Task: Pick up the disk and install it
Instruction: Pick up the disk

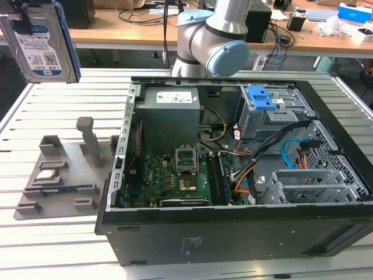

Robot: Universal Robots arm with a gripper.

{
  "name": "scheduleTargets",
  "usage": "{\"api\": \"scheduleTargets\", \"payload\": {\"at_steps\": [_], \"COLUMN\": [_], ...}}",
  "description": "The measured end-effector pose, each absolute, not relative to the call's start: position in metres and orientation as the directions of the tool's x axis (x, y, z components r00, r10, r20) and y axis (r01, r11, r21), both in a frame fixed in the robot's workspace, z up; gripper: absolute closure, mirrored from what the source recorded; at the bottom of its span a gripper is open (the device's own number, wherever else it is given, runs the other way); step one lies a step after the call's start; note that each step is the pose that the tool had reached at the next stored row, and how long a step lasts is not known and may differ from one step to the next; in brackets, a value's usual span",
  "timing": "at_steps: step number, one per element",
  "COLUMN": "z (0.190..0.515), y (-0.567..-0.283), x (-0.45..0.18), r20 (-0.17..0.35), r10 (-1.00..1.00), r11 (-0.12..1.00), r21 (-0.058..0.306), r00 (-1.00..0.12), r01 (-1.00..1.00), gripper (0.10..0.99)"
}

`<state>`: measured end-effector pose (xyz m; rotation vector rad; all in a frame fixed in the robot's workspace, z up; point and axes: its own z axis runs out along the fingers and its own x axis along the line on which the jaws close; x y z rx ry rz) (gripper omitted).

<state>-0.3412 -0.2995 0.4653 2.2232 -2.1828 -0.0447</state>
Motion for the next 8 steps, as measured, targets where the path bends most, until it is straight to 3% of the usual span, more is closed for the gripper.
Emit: {"api": "scheduleTargets", "payload": {"at_steps": [8], "z": [0.478], "y": [-0.296], "x": [-0.341], "r20": [-0.003], "r10": [-1.000], "r11": [-0.018], "r21": [0.039], "r00": [0.018], "r01": [-0.999], "gripper": [0.722]}}
